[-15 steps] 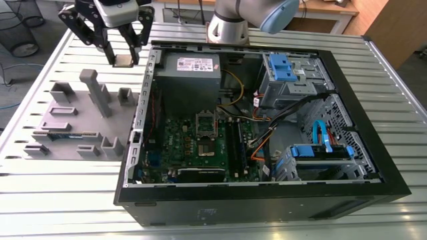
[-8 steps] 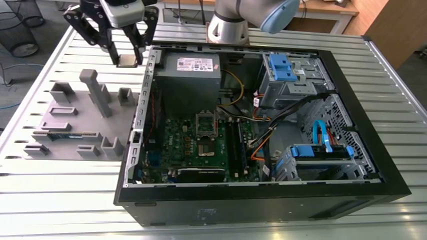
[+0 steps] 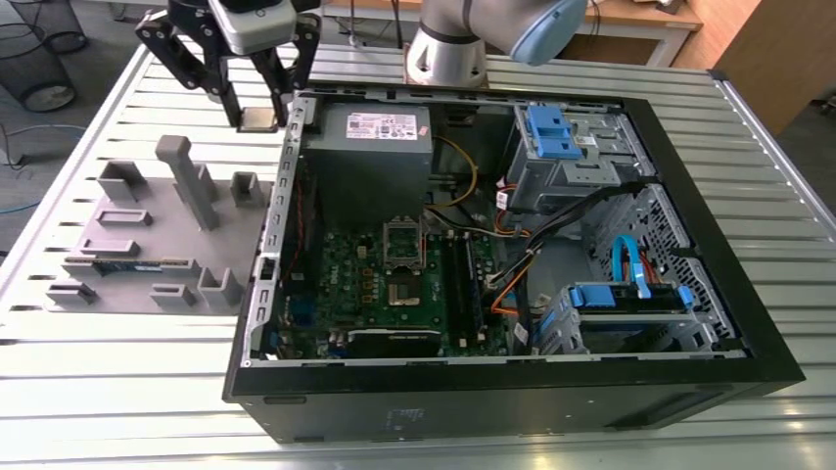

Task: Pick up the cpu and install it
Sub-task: 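Pick up the cpu and move it towards the insertion slot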

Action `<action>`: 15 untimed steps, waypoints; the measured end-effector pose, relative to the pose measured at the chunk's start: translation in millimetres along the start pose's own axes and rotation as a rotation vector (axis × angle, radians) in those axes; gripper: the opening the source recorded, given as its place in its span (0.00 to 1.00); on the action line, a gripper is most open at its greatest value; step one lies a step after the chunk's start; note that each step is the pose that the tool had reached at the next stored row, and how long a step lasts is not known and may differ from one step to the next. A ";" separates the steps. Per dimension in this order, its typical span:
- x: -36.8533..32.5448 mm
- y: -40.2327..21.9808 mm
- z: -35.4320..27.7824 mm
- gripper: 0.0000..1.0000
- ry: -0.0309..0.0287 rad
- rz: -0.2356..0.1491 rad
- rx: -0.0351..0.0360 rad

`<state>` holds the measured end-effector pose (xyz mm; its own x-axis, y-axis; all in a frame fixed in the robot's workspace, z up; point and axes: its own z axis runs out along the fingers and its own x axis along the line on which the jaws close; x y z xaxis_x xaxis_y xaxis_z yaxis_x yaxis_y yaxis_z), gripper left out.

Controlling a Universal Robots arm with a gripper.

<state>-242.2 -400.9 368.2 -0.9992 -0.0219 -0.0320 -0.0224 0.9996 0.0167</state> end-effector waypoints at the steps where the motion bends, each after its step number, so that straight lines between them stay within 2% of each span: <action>1: -1.0 0.0 0.0 0.47 0.0000 0.000 0.0000; 15: -18.0 -0.4 0.6 0.47 -0.0001 0.000 0.0000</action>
<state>-224.2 -400.9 368.2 -0.9992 -0.0220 -0.0321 -0.0225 0.9996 0.0167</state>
